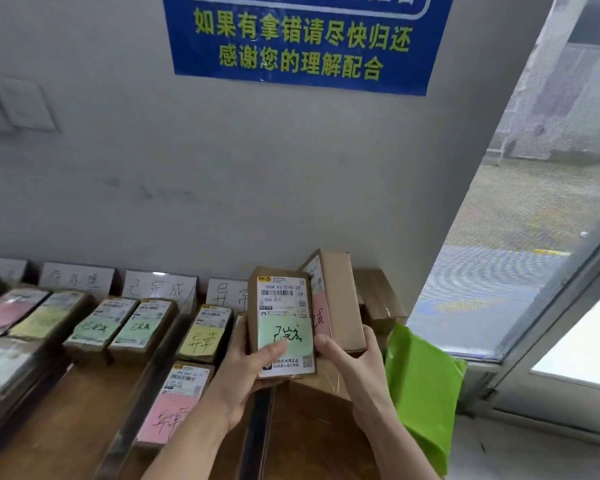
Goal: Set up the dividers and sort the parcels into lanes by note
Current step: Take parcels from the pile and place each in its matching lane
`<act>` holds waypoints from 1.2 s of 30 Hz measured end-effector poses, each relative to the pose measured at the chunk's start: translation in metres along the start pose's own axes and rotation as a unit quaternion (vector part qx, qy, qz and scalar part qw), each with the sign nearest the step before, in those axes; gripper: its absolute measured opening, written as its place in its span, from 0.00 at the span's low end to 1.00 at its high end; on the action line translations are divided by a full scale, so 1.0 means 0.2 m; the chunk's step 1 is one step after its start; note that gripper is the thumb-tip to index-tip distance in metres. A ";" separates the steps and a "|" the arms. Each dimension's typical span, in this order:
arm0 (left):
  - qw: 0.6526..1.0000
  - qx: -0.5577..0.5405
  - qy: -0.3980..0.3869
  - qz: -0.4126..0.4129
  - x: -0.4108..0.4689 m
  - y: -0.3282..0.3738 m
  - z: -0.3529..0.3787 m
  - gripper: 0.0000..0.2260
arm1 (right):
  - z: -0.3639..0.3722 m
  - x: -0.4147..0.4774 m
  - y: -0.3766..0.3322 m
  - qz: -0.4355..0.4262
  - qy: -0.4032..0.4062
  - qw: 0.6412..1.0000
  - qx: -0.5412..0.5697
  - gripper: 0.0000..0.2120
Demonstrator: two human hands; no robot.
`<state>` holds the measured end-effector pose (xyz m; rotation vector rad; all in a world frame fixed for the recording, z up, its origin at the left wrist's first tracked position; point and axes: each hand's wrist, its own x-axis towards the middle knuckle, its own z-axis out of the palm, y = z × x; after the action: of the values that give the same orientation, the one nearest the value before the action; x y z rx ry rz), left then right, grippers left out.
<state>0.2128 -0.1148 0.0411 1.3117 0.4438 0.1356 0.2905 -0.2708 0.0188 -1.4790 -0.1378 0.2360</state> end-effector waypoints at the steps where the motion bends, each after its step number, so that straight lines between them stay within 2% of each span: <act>1: 1.000 -0.017 0.010 -0.004 -0.02 0.00 -0.02 0.30 | 0.01 -0.01 0.00 -0.006 0.015 1.000 0.002 0.37; 3: 0.998 -0.065 0.026 -0.009 -0.07 -0.01 -0.06 0.29 | 0.03 -0.03 0.02 -0.007 0.047 0.999 0.022 0.31; 7: 0.989 -0.125 0.071 -0.012 -0.16 -0.04 -0.17 0.28 | 0.09 -0.10 0.03 -0.006 0.035 0.996 0.080 0.33; 10: 0.985 -0.148 0.092 -0.010 -0.22 -0.06 -0.27 0.26 | 0.15 -0.14 0.04 -0.005 0.021 0.997 0.072 0.23; 12: 0.983 -0.153 0.104 -0.007 -0.27 -0.07 -0.33 0.25 | 0.19 -0.17 0.06 -0.001 0.005 0.998 0.059 0.20; 14: 0.980 -0.163 0.113 0.000 -0.32 -0.07 -0.39 0.22 | 0.25 -0.22 0.07 0.003 -0.014 0.999 0.049 0.21; 21: 0.972 -0.182 0.149 0.011 -0.45 -0.08 -0.70 0.25 | 0.56 -0.40 0.09 -0.003 -0.031 0.999 0.036 0.28; 27: 0.969 -0.175 0.175 0.009 -0.55 -0.09 -1.11 0.19 | 0.92 -0.61 0.12 0.028 -0.030 0.999 0.033 0.23; 33: 0.976 -0.120 0.180 -0.025 -0.62 -0.08 -1.54 0.14 | 1.35 -0.81 0.22 0.047 0.008 0.999 0.001 0.24; 36: 0.978 -0.097 0.178 -0.044 -0.61 -0.08 -1.72 0.15 | 1.51 -0.86 0.27 0.063 0.014 0.998 -0.027 0.23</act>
<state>-0.0342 0.1495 -0.0102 1.0747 0.7728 0.3335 0.0497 -0.0167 0.0019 -1.5458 -0.0290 0.3157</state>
